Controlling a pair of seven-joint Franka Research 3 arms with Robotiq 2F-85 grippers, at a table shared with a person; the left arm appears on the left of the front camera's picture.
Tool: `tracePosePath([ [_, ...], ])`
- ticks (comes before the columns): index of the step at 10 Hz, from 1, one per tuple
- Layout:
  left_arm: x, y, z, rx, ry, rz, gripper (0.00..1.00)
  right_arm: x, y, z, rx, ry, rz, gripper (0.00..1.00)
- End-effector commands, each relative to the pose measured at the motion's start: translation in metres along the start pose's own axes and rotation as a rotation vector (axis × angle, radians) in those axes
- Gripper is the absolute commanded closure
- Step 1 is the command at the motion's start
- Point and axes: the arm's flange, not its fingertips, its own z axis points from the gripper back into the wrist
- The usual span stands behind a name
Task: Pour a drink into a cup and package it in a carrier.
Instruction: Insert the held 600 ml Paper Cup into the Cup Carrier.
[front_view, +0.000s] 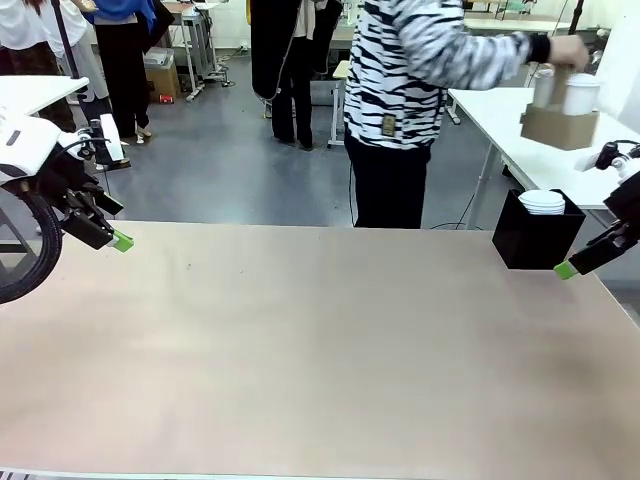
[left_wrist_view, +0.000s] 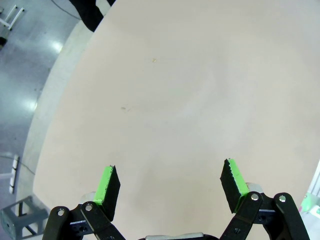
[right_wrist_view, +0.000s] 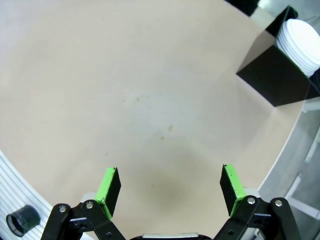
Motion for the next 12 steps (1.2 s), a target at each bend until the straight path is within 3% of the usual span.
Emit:
tracePosePath([
  [1,-0.0002,-0.0007,-0.0007,0.006,-0.003,0.009,0.00,0.0021,-0.0022,-0.0028,-0.001,-0.021,0.017,0.00],
  [12,-0.0002,-0.0007,-0.0007,0.006,-0.003,0.009,0.00,0.0021,-0.0022,-0.0028,-0.001,-0.021,0.017,0.00],
])
